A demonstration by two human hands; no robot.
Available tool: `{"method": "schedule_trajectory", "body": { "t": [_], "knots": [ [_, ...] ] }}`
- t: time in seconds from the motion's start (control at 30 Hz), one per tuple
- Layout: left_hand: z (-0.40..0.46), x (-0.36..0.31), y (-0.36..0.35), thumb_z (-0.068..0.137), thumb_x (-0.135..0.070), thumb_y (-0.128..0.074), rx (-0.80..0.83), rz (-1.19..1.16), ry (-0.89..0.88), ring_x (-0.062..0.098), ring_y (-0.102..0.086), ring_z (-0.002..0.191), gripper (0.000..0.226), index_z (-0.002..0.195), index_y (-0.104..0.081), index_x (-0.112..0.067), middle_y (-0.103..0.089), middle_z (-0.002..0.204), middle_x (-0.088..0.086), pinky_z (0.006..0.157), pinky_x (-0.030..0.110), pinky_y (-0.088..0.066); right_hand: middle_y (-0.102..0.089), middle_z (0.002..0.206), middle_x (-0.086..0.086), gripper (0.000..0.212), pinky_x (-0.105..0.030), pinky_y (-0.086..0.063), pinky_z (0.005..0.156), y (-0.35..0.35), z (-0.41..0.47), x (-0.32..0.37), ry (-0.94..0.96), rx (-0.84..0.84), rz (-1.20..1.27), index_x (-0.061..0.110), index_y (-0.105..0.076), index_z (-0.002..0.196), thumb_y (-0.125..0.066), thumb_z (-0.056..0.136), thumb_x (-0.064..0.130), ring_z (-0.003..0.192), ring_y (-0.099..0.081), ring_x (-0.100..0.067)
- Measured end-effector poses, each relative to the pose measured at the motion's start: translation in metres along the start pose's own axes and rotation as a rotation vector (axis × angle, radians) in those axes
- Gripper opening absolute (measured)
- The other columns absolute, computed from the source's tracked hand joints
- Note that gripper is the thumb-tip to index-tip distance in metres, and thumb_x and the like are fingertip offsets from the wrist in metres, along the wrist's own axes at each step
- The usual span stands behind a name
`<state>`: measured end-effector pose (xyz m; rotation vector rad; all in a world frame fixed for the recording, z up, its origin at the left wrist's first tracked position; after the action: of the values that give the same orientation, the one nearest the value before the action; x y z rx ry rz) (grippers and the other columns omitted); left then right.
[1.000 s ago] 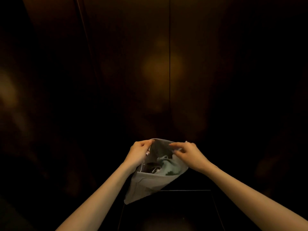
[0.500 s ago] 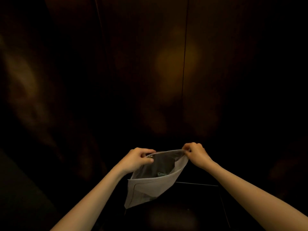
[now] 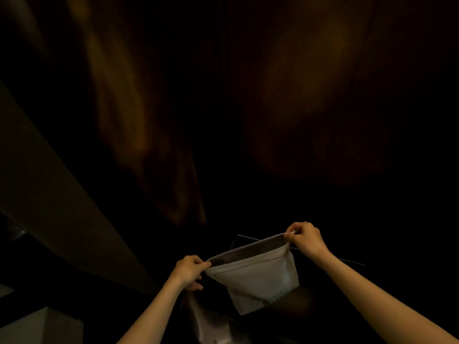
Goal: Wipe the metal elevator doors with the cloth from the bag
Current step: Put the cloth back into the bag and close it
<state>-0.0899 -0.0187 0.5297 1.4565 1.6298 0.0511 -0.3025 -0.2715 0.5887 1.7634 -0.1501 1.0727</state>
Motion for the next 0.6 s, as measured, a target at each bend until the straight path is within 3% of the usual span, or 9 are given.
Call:
{"method": "schedule_trajectory", "body": {
  "t": [0.1,0.2,0.33,0.5,0.6],
  "knots": [
    [0.016,0.032,0.008,0.091,-0.03,-0.058,0.003,-0.14,0.008,0.01,-0.062,0.044,0.023,0.103,-0.058,-0.011,-0.068,0.063,0.007,0.042,0.018,-0.046,-0.064,0.086,-0.004,0.011,-0.029,-0.051,0.074,-0.042,0.012,0.005,-0.048,0.08,-0.092,0.012,-0.066,0.091,-0.06,0.09,0.02,0.081,-0.06,-0.017],
    [0.038,0.053,0.018,0.091,-0.011,-0.059,0.002,-0.331,0.015,0.005,-0.056,0.037,0.01,0.082,-0.062,-0.005,-0.062,0.046,0.0,0.036,0.014,-0.039,-0.062,0.079,-0.003,0.01,-0.026,-0.05,0.065,-0.075,0.023,0.008,-0.115,0.115,-0.115,0.013,-0.065,0.089,-0.057,0.091,0.019,0.073,-0.058,-0.014],
    [0.063,0.083,0.031,0.086,0.001,-0.061,-0.058,-0.582,0.114,0.002,-0.052,0.032,0.016,0.07,-0.062,-0.002,-0.058,0.042,0.001,0.034,0.011,-0.037,-0.059,0.066,-0.002,0.016,-0.017,-0.044,0.054,-0.119,0.042,0.009,-0.217,0.185,0.001,0.012,-0.062,0.076,-0.057,0.09,0.01,0.062,-0.055,-0.011],
    [0.097,0.141,0.017,0.084,0.002,-0.063,-0.108,-0.81,0.25,0.008,-0.063,0.051,0.004,0.086,-0.066,0.002,-0.065,0.065,0.007,0.045,0.01,-0.047,-0.06,0.06,-0.004,0.022,-0.013,-0.044,0.047,-0.196,0.076,-0.023,-0.331,0.282,0.161,0.015,-0.061,0.067,-0.063,0.086,0.004,0.052,-0.057,-0.01],
    [0.135,0.184,-0.003,0.084,0.003,-0.061,-0.182,-0.909,0.311,0.005,-0.063,0.047,0.006,0.084,-0.066,-0.001,-0.066,0.06,0.002,0.044,0.011,-0.047,-0.061,0.062,-0.009,0.019,-0.019,-0.05,0.05,-0.256,0.101,-0.05,-0.385,0.347,0.263,0.01,-0.061,0.069,-0.061,0.085,-0.001,0.05,-0.058,-0.014]
  ]
}}
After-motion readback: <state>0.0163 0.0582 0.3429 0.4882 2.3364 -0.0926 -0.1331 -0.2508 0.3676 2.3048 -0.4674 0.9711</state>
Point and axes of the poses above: each hand's wrist, its own z-axis towards the middle knuckle, its own y-axis out of the back of the hand, x = y × z, the point moved 8 cm from there along z, towards the middle knuckle
